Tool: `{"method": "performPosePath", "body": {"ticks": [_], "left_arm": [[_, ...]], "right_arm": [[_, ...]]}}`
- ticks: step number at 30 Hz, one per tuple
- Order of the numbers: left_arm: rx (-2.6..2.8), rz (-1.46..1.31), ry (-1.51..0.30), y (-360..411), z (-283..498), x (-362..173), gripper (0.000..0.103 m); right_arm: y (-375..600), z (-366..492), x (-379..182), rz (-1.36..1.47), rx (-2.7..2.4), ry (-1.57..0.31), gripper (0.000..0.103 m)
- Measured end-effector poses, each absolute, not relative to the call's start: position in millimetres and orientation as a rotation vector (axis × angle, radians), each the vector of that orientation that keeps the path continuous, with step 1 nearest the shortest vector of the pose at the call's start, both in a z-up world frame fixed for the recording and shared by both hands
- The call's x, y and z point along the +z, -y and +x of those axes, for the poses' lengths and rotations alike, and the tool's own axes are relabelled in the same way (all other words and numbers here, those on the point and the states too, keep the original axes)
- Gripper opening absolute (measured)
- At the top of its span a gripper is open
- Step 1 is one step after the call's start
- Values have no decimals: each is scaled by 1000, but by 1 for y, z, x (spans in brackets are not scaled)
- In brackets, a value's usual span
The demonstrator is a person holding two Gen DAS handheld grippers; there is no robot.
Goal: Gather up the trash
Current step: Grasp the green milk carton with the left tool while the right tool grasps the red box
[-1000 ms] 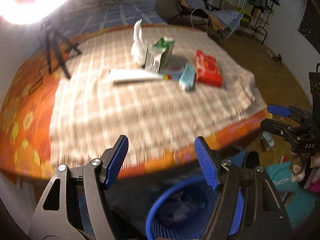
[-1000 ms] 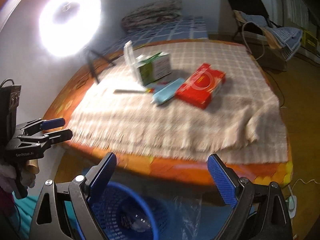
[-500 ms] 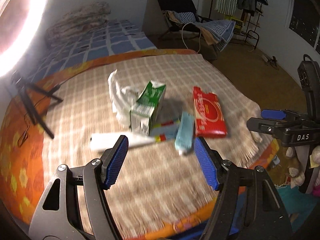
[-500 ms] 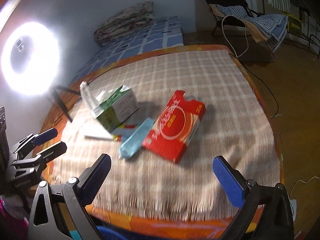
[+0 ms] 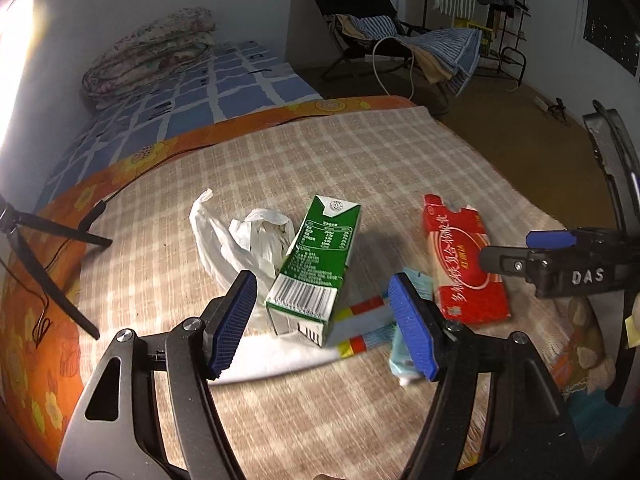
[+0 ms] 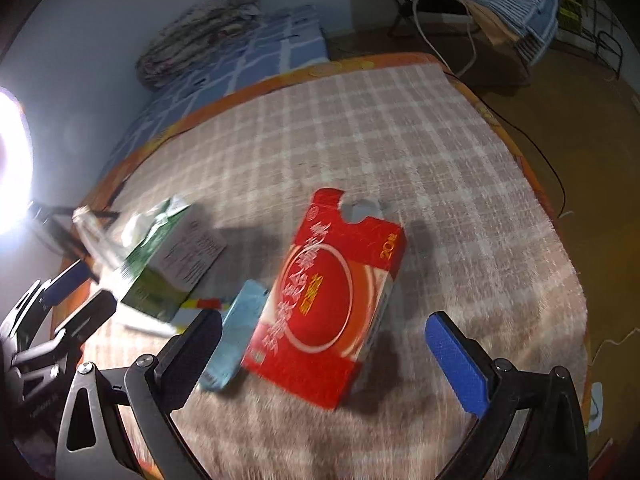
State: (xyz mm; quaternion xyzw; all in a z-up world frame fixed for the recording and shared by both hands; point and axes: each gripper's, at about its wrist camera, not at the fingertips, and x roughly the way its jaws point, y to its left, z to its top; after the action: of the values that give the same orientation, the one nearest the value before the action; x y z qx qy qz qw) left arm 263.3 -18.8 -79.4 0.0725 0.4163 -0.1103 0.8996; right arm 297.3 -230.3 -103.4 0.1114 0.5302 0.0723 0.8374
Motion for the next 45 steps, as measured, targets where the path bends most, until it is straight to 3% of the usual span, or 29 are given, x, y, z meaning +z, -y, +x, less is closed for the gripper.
{"method": "performPosePath", "body": {"ticks": [16, 19, 23, 27, 45], "left_arm": [[-230, 143, -911, 21, 286, -113, 69], [-236, 147, -916, 23, 286, -116, 49], [-231, 108, -917, 22, 287, -117, 47], [-231, 96, -899, 21, 284, -113, 47], [-258, 89, -818, 26, 244, -69, 44]], "right_arm": [[214, 333, -141, 223, 91, -1202, 103], [211, 336, -148, 198, 83, -1223, 103], [219, 338, -153, 225, 70, -1239, 102], [228, 338, -151, 233, 77, -1239, 92], [251, 297, -94, 264, 178, -1075, 86]]}}
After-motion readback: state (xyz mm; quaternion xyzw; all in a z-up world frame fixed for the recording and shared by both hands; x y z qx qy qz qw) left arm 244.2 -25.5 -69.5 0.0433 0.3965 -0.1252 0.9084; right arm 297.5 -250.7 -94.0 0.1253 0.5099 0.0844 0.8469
